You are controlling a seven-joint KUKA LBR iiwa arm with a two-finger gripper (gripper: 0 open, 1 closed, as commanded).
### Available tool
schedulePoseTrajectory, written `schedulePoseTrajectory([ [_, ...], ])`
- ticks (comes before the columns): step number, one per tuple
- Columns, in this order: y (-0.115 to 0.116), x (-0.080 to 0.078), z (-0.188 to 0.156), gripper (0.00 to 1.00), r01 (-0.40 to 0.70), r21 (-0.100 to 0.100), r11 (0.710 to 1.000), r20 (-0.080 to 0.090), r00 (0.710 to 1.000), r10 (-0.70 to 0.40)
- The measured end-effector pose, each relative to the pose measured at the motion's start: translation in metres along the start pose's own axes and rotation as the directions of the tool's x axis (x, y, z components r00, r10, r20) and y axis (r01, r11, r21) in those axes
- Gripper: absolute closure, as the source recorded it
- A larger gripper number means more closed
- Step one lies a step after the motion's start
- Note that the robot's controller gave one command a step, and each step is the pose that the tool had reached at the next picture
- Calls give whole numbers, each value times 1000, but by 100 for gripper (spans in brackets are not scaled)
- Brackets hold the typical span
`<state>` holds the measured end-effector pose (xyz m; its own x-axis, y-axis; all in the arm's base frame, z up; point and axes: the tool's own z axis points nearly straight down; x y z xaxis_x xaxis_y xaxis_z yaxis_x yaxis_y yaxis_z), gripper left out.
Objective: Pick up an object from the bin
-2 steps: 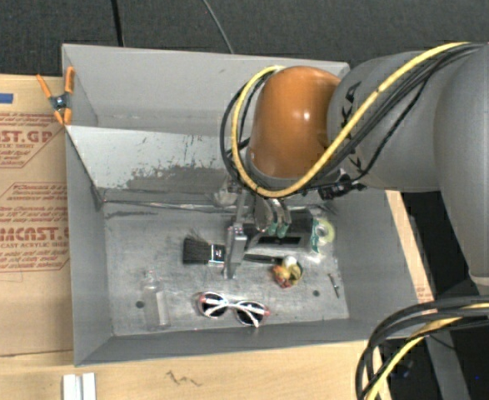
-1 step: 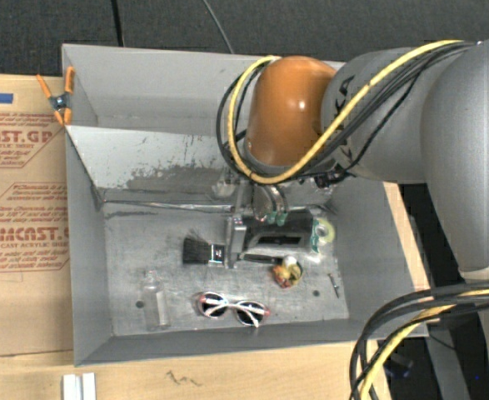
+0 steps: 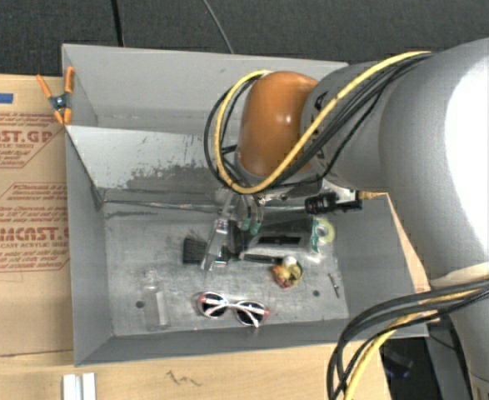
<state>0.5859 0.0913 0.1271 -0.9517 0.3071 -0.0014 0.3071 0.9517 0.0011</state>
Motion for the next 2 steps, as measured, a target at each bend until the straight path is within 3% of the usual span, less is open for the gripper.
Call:
schedulePoseTrajectory([
  [1,-7,-2,56,0,186,0,982,1,982,-186],
  [2,-8,-3,58,100,-17,-11,1000,20,1000,17],
])
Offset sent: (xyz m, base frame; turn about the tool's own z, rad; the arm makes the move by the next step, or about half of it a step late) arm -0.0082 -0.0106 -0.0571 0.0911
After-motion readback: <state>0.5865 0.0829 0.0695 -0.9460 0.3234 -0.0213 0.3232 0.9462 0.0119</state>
